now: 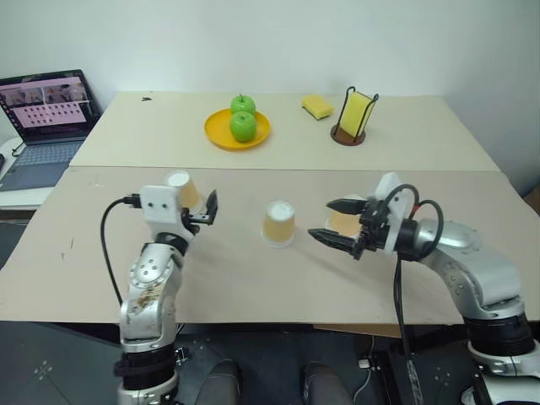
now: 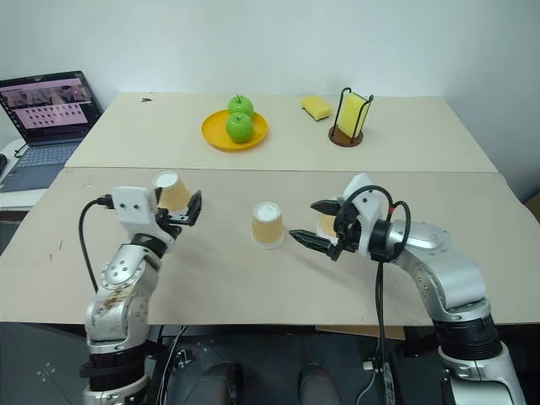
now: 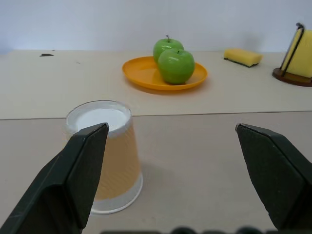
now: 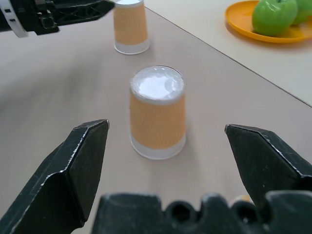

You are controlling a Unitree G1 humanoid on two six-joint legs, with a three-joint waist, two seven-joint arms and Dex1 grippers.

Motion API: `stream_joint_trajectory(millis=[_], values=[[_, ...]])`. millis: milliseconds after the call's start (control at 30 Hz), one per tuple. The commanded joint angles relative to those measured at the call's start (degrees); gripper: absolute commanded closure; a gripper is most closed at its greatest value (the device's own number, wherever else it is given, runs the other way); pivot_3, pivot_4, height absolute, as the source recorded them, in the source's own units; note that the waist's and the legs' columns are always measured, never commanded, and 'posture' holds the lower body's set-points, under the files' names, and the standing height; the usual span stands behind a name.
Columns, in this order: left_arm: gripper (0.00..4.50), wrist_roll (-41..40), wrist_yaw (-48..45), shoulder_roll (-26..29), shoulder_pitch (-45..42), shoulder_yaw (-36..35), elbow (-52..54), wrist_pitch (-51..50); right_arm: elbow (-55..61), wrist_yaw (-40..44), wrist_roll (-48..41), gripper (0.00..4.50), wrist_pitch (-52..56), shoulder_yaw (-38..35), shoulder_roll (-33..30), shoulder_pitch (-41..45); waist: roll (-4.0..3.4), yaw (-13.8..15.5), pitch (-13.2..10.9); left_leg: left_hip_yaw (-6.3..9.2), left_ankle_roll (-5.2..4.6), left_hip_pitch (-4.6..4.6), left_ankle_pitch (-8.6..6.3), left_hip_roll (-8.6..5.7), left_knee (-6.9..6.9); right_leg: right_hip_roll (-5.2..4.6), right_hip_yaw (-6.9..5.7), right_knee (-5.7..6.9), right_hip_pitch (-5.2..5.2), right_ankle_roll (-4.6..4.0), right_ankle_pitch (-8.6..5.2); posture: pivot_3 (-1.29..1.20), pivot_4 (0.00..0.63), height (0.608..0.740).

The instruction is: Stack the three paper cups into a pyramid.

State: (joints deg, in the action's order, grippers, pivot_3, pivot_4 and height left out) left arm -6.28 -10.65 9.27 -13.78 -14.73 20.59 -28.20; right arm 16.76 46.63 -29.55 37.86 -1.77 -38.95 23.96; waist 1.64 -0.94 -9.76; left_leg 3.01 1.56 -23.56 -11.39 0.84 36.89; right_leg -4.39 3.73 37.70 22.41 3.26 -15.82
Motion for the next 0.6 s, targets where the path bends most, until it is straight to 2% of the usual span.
stream_joint_trajectory(millis=[33,200,600], values=[[0.04,-1.9,-1.9,4.6,-1.0,-3.2,-3.5,2.4,-0.2,0.8,-0.1,0.00,-1.9,-2.3,-0.7,0.6,0.00,-0.1,0.0,0.01,0.00,0.01,0.00,0.01,-0.01,0.01,0.00,0.00,0.00,0.00,0.00,0.00,0.150,0.732],[0.04,-3.7,-4.2,9.3,-3.4,-5.3,-12.6,5.6,0.4,0.5,-0.2,0.00,-1.4,-2.4,-0.4,0.8,0.00,0.1,0.0,0.01,0.00,0.05,0.00,-0.01,-0.01,-0.01,-0.02,0.00,-0.06,0.00,0.00,0.00,0.150,0.732],[0.04,-8.8,-14.9,13.4,-12.8,-2.7,-28.6,9.5,3.1,-1.7,-1.0,0.00,-0.3,-4.0,-0.7,-0.7,0.00,0.1,0.0,0.03,0.00,0.01,0.00,-0.01,-0.02,-0.02,-0.06,-0.02,-0.05,0.00,0.00,0.00,0.150,0.732]])
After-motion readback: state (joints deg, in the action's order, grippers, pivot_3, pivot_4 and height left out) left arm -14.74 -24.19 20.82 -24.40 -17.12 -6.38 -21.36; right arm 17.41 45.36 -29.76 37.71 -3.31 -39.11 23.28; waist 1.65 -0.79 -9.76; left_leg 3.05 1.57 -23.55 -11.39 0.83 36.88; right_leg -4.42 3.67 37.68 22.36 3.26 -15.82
